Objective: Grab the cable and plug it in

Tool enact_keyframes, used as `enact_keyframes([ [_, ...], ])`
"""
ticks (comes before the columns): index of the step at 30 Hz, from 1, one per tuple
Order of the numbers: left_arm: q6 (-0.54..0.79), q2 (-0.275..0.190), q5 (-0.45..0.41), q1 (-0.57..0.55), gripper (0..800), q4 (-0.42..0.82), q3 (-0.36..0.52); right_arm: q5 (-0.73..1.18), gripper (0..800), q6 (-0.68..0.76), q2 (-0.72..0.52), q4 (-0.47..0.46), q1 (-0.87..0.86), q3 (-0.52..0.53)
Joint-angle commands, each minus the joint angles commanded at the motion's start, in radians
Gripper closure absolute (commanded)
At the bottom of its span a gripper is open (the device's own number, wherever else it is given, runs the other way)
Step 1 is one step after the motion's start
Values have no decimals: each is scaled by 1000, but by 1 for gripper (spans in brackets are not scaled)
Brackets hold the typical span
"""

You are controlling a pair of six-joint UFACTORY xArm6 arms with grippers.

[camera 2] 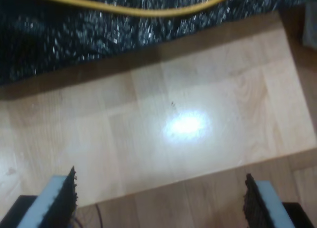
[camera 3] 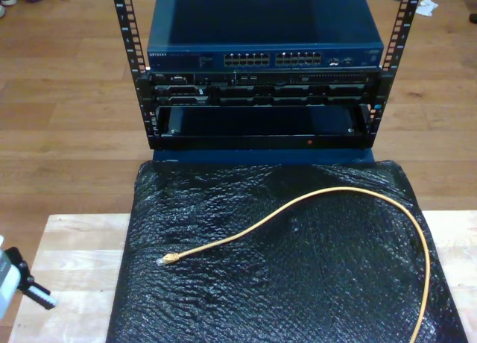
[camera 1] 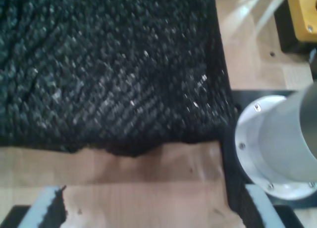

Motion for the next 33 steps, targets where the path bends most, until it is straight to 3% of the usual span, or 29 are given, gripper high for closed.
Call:
enact_keyframes([
  [9, -57, 5, -3, -31, 1, -34, 6, 8, 8, 40, 2, 23, 57, -14],
  [16, -77, 3, -84, -38, 1, -91, 49, 3, 8, 71, 2, 23, 141, -18],
  [23, -155, 0, -97, -107, 1, -101, 66, 0, 8, 104, 9, 20, 252, -15],
  [33, -160, 2, -146, -107, 1, -97, 55, -44, 8, 189, 9, 17, 433, -12],
])
